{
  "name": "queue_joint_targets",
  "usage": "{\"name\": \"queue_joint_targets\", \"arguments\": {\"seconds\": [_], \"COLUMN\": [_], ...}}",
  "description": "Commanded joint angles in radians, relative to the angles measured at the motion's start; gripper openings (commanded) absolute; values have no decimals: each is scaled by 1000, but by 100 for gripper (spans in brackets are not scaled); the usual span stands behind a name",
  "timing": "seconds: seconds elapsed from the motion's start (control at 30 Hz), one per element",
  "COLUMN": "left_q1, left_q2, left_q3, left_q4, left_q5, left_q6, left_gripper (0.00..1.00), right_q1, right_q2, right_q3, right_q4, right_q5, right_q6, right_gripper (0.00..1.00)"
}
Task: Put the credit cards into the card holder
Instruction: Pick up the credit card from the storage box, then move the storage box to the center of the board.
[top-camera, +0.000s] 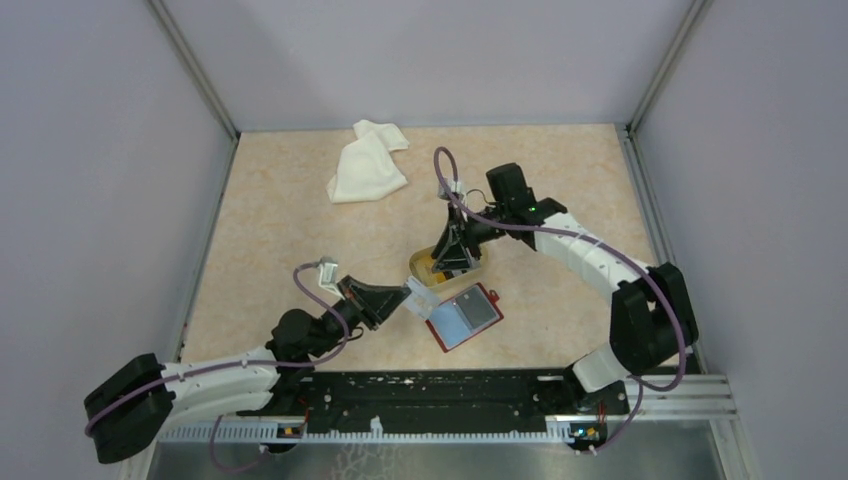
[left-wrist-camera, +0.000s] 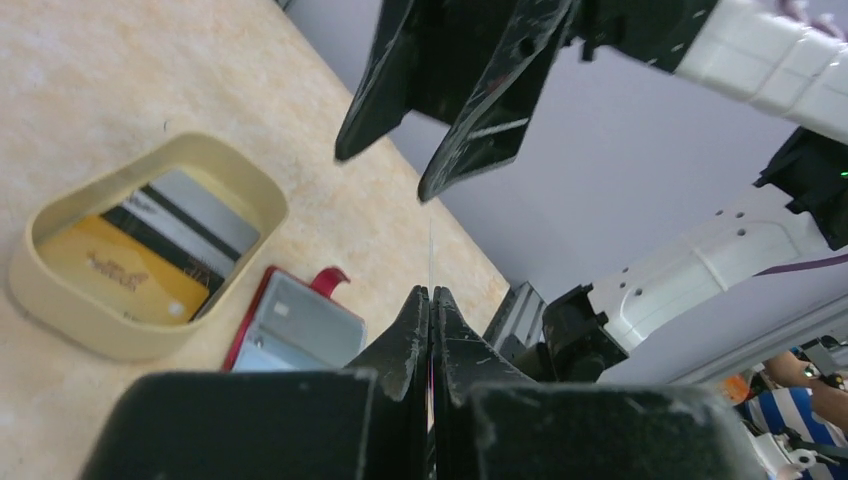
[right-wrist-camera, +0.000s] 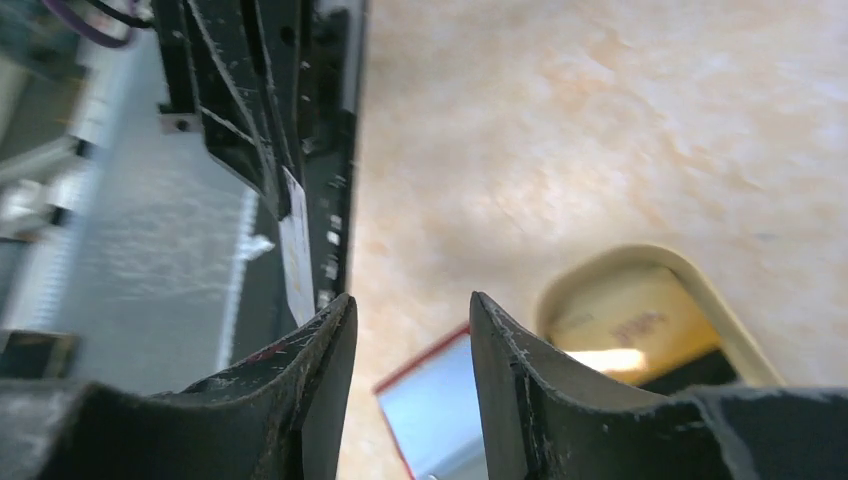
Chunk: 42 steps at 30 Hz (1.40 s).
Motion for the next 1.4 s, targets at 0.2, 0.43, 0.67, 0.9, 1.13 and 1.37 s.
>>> {"name": "queue_joint_targets", "arguments": {"seconds": [0.2,0.43,0.67,0.9,1.13,1.37], "left_q1": [7,6,6,6,6,6], "left_q2": [118,352,426,451,527,743], "left_q3": [-147,-157,-119,-148,-141,-138], "left_q4": [160,392,311,314,345,566], "left_q5": [104,137,166,134,124,130], "left_q6": [-254,-321,-312,-314,-340,-388], "left_gripper": [0,0,0,0,0,0], "right_q1": [-17,-17,-17,26,108,166], "right_q2": [-176,-127,-86,9,64,116], "right_q3": [-107,-103,-119,-152,-179,-208], "right_q4": [-85,-216,-393,-279,-17,336], "right_q5": [323,373,355,371,620,905], "right_q6": [-467,-703,-1025,-973,-691,-301], "right_gripper": [45,41,24,0,0,0]}}
